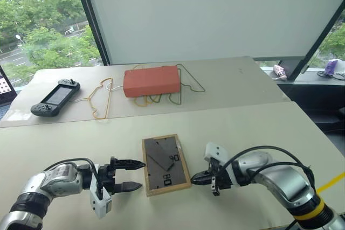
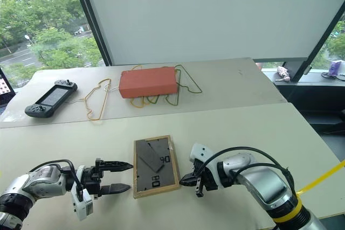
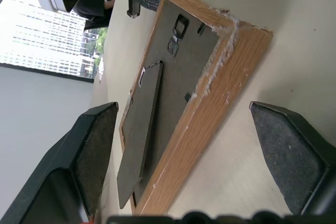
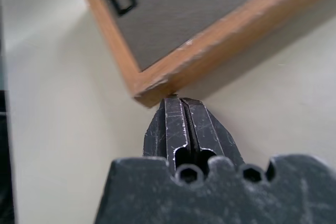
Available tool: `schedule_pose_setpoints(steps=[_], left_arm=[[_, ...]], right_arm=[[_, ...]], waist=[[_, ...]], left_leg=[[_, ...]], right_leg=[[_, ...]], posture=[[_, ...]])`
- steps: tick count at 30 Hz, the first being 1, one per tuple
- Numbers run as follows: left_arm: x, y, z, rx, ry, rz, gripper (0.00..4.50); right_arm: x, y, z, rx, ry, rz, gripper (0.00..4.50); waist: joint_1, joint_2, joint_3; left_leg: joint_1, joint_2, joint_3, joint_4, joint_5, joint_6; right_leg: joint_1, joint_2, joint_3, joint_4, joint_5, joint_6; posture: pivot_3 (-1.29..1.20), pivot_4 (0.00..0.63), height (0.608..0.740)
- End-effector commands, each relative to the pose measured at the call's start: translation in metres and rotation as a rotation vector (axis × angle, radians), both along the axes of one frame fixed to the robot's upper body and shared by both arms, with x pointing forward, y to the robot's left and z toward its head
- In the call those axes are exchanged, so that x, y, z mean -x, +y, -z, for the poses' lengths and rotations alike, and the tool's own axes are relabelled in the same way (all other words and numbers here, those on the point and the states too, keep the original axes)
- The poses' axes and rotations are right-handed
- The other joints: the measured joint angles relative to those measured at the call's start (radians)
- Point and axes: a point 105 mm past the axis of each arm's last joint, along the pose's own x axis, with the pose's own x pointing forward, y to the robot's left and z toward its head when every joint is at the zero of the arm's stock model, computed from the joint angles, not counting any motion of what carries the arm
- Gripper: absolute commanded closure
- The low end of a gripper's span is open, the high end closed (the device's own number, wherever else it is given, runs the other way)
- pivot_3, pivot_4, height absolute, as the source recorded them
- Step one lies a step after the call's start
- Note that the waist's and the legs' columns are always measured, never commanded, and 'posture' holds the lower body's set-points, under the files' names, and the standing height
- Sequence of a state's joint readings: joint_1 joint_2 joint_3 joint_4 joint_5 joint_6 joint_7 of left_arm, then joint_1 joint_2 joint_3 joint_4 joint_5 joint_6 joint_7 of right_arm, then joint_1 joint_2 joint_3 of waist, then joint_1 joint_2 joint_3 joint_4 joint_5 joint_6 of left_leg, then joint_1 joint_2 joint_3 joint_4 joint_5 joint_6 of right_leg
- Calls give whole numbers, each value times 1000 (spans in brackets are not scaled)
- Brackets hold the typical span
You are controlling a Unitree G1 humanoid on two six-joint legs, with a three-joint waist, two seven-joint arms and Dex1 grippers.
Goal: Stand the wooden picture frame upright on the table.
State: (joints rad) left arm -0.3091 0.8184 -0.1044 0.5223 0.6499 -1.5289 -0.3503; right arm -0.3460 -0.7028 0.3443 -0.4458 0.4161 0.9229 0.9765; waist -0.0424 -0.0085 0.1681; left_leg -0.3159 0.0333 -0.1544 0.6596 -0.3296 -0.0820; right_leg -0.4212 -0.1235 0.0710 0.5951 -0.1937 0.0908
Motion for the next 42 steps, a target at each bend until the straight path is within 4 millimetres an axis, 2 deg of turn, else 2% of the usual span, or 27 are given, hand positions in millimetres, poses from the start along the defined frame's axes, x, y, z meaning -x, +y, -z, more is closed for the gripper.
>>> schedule_pose_setpoints(steps=[1, 4, 9, 17, 20, 22, 24, 25, 27, 30, 33, 37, 39, 41, 42], left_arm=[[-5, -6, 23, -94, 23, -22, 149], [-10, -13, 24, -85, 10, -26, 149], [-13, -12, 22, -57, 5, -39, 149], [-14, -6, 10, 26, 7, -61, 149], [-13, -4, 14, 10, 35, -65, 864], [-13, -3, 15, 3, 43, -65, 1601], [-12, -3, 16, -1, 45, -63, 2522], [-13, -3, 15, 6, 43, -64, 2790], [-14, -3, 13, 18, 32, -70, 3126], [-18, -6, 4, 48, -20, -71, 3212], [-26, -12, -13, 113, -104, -83, 3216], [-28, -20, -27, 162, -183, -64, 3216], [-27, -22, -25, 155, -189, -57, 3216], [-26, -24, -22, 148, -189, -53, 3216], [-26, -24, -21, 146, -186, -49, 3216]], right_arm=[[4, 17, -20, -70, -29, -53, 4500], [6, 24, -26, -95, -21, -60, 4500], [7, 26, -26, -92, -19, -55, 4500], [4, 18, -20, -64, -23, -20, 4500], [3, 16, -19, -60, -26, -16, 4500], [1, 14, -20, -60, -31, -11, 4500], [1, 14, -21, -60, -34, -8, 4500], [0, 13, -22, -62, -36, -5, 4500], [-1, 11, -24, -64, -45, 9, 4500], [-6, 5, -29, -70, -66, 48, 4500], [-19, -8, -49, -132, -104, 131, 4500], [-50, -33, -78, -185, -182, 275, 4500], [-63, -30, -97, -276, -191, 314, 4500], [-73, -16, -110, -353, -170, 331, 4500], [-75, -9, -111, -367, -154, 326, 4212]], waist=[[4, 2, -1], [23, 7, -4], [37, 9, -6], [34, 9, -6], [28, 9, -6], [26, 9, -6], [26, 9, -6], [26, 9, -6], [28, 9, -6], [29, 8, -6], [29, 8, -6], [28, 8, -6], [20, 8, -4], [5, 8, -4], [0, 8, -4]], left_leg=[[0, 0, 0, 0, 1, -1], [1, 0, 0, 0, 3, -5], [1, 0, 0, 0, 4, -8], [0, 0, 0, 0, 4, -8], [0, 0, 0, 0, 4, -8], [-1, 0, 0, 0, 4, -8], [-1, 0, 0, 0, 4, -8], [-1, 0, 0, 0, 4, -8], [-1, 0, 0, 0, 4, -7], [-2, 0, 0, 0, 4, -8], [-2, 0, 0, 0, 4, -8], [-2, 0, 0, 0, 4, -8], [-2, 0, 0, 0, 4, -7], [-2, 0, 0, -1, 4, -7], [-2, 0, 0, -1, 4, -7]], right_leg=[[1, 0, 0, 0, 1, 0], [2, 0, 0, 0, 2, 1], [3, -1, 0, 0, 2, 3], [1, -1, 0, 0, 2, 3], [1, -1, 0, 0, 2, 3], [0, -1, 0, 0, 2, 3], [0, -1, 0, 0, 2, 3], [-1, -1, 0, 0, 2, 3], [0, -1, 0, -1, 2, 2], [0, -1, 0, -1, 2, 2], [0, -1, 0, -1, 2, 2], [-1, -1, 0, -1, 2, 2], [-2, -1, 0, -1, 3, 2], [-3, -1, 0, 0, 3, 1], [-3, -1, 0, 0, 3, 1]], posture=[[0, 150, 740], [0, 150, 740], [0, 150, 740], [0, 150, 740], [0, 150, 740], [0, 150, 740], [0, 150, 740], [0, 150, 740], [0, 150, 740], [0, 150, 740], [0, 150, 740], [0, 150, 740], [0, 150, 740], [0, 150, 740], [0, 150, 740]])
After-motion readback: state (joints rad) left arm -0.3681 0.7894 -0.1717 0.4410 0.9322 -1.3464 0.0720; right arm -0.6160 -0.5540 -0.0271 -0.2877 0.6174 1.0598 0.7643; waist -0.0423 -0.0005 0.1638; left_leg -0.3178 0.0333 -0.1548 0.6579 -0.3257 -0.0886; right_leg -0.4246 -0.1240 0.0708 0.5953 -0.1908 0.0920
